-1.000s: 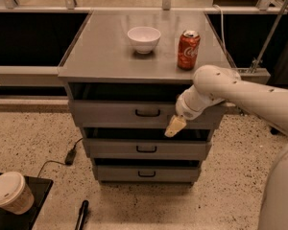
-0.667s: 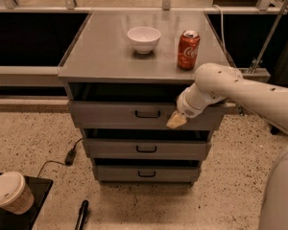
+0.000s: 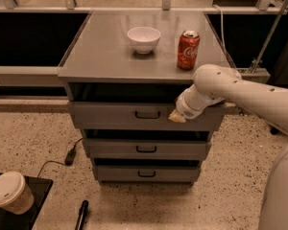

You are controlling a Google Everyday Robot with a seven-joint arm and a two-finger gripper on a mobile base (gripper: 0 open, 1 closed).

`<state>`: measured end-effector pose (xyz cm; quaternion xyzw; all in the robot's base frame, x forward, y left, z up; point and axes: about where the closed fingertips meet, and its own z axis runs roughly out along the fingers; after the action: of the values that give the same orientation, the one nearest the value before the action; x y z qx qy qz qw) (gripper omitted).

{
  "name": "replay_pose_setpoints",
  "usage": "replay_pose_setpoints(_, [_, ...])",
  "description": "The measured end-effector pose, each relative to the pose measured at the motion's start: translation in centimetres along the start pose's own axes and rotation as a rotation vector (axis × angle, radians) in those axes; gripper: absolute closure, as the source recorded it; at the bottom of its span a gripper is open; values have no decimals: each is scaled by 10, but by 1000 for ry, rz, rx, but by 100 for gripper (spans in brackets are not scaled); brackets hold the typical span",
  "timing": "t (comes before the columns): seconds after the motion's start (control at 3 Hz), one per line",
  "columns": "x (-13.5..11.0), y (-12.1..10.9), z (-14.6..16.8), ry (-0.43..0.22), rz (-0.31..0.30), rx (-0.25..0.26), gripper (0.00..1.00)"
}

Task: Open top drawer

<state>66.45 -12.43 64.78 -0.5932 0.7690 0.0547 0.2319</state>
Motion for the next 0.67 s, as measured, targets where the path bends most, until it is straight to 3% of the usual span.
replay_pose_setpoints(0.67, [-7, -4, -15, 0, 0, 0, 100])
